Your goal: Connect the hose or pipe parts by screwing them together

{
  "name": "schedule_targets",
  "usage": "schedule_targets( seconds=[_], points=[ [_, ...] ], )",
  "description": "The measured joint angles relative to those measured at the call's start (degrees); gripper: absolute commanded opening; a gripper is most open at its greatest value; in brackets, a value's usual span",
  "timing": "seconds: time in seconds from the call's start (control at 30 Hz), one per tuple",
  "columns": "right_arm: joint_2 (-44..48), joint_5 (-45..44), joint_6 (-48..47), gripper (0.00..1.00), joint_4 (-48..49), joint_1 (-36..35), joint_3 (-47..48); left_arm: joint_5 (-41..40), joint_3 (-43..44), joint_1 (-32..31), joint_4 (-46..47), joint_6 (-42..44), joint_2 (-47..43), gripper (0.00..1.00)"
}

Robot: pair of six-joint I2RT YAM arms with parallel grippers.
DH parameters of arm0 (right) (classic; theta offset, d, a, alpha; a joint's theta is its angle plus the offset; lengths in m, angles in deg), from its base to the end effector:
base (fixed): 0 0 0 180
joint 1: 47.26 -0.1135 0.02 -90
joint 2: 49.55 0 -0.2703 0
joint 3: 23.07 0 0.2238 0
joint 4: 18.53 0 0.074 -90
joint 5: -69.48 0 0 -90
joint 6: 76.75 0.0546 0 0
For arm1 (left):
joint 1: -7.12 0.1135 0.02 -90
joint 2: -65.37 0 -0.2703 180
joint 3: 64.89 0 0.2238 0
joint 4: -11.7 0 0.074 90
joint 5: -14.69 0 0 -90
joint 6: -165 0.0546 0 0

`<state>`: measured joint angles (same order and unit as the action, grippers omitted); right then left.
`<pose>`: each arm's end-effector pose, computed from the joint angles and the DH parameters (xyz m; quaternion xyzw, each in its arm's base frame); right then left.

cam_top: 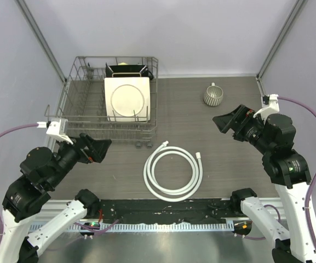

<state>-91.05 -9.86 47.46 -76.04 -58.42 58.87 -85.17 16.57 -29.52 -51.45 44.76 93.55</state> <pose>0.1059 0.0312 0.4003 0.1059 0.7956 0.2971 0.5172 0.0388 -0.0172 0.3986 -0.0127 0.7644 -0.2985 0.5714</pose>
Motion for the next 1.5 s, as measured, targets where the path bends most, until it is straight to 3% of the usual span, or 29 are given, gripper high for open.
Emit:
schedule_targets(
  seconds=[0.2,0.43,0.6,0.67,0.83,1.13,1.5],
  points=[
    [1.6,-7.5,2.9,0.89,-0.8,0.0,-3.9,0.0,-0.9,0.0,-0.1,0.8,0.1,1.00],
    [-1.2,-27.9,0.4,0.89,-1.4,0.0,-8.1,1.9,-1.2,0.0,0.0,0.8,0.9,1.00],
    [-17.1,-44.9,-9.7,0.91,5.3,1.0,-7.0,4.1,-2.6,0.0,0.2,0.5,1.0,1.00],
    [-26.3,-47.1,-12.5,0.91,7.5,3.1,-6.1,4.7,-2.8,0.0,0.0,0.5,1.1,1.00],
    [-44.2,-44.5,-15.9,0.91,8.6,13.3,-3.4,4.9,-1.6,0.0,-0.7,0.5,2.0,1.00],
    [-55.6,-33.4,-17.6,0.75,11.1,31.3,2.6,6.2,0.8,0.0,-0.9,-0.3,6.2,1.00],
    [-62.5,-23.4,-17.9,0.70,13.1,34.6,4.9,6.7,0.8,0.0,-0.5,-2.3,8.3,1.00]
  ],
)
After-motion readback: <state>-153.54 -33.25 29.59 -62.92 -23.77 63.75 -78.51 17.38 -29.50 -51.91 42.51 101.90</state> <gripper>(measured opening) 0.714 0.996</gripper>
